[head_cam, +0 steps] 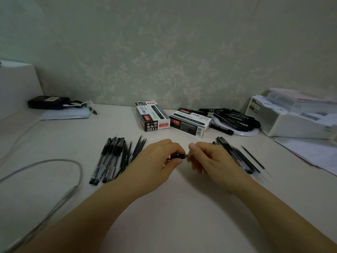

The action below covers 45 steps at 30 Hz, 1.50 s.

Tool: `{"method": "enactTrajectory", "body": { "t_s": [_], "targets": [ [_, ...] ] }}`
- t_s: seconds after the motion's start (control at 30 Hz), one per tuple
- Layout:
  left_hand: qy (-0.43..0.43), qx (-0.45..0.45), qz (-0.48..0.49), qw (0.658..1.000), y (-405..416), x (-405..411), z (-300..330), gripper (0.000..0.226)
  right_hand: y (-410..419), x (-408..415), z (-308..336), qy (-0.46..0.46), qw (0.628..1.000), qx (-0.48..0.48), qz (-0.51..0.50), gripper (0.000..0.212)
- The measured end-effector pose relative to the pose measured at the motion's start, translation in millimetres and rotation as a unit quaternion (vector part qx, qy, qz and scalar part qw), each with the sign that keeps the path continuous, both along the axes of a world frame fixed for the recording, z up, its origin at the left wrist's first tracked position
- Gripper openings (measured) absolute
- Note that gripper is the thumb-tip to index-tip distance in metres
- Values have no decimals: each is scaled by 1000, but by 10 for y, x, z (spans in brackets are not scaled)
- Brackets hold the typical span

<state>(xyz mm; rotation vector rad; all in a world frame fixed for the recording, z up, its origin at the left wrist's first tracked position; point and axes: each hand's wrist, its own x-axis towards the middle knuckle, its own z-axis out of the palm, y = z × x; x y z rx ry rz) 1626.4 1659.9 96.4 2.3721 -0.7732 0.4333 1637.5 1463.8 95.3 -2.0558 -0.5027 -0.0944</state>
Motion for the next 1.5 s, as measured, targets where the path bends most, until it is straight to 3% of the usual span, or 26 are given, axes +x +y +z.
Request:
{"method": "enactTrajectory", "body": {
  "t_s": [0.13, 0.33, 0.5, 0.9, 1.03, 1.13, 1.27, 1.4, 1.5],
  "targets": [
    [2, -1, 6, 1000, 11, -3, 3, 14, -16, 35, -13, 1, 1000, -3, 15, 10],
    [9, -4, -7, 1000, -37, -25, 1, 13, -19, 16, -19, -8, 1000, -9, 4, 32],
    [18, -13, 5, 1000, -6, 1, 12, 14, -42, 32, -17, -22, 999, -30, 25, 17],
    [-114, -8, 29, 993, 12, -12, 73, 6, 63, 4, -14, 91, 993, 68, 21, 33],
    [-81, -22, 69, 994, 19, 11, 9, 6, 35, -7, -33, -46, 995, -51, -72, 35],
    [-47, -42, 109, 992, 68, 61, -36, 9, -50, 32, -24, -136, 956, -217, -143, 27],
    [-25, -41, 121, 991, 96, 85, -56, 10, -49, 83, -74, -162, 909, -357, -140, 35],
    [-11, -15, 115, 993, 91, 76, -58, 13, -9, 93, -87, -165, 916, -341, -131, 18],
    [-9, -6, 112, 994, 101, 83, -52, 14, -22, 74, -41, -168, 940, -266, -134, 9]
  ]
}}
